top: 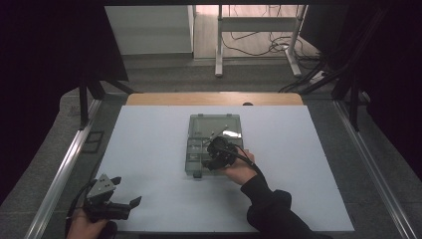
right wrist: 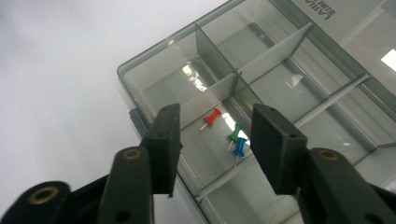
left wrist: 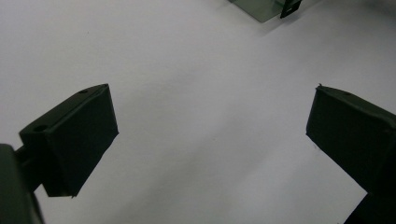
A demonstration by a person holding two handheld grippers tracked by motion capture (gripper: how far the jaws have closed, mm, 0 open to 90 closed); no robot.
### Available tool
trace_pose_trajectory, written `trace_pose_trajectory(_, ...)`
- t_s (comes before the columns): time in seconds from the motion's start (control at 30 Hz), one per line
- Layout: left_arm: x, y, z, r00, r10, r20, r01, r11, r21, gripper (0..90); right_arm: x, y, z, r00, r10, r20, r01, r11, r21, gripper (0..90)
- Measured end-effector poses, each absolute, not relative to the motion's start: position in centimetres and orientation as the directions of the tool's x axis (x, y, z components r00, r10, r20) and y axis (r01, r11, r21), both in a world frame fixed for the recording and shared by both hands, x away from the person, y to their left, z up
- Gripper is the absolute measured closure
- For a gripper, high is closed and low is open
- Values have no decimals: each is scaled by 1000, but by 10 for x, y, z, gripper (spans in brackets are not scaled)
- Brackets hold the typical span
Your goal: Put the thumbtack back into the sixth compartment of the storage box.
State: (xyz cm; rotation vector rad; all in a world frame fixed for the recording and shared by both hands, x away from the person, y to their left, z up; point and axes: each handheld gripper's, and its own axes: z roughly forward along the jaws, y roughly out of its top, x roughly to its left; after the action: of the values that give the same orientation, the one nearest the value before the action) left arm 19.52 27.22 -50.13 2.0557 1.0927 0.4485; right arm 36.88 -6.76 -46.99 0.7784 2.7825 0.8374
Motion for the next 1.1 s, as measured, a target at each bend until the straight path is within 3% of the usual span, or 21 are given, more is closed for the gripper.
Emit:
trace_pose_trajectory(0.83,195,272,-501,574,818,-39,553,-352,755,24,361,-92,-455,-839,543,29,450,664,598,323)
trace_pose_trajectory(1.1,195,272,-501,575,817,-38,552,-353,755,25,356,-98,-451,-839,544,15,442,664,603,301)
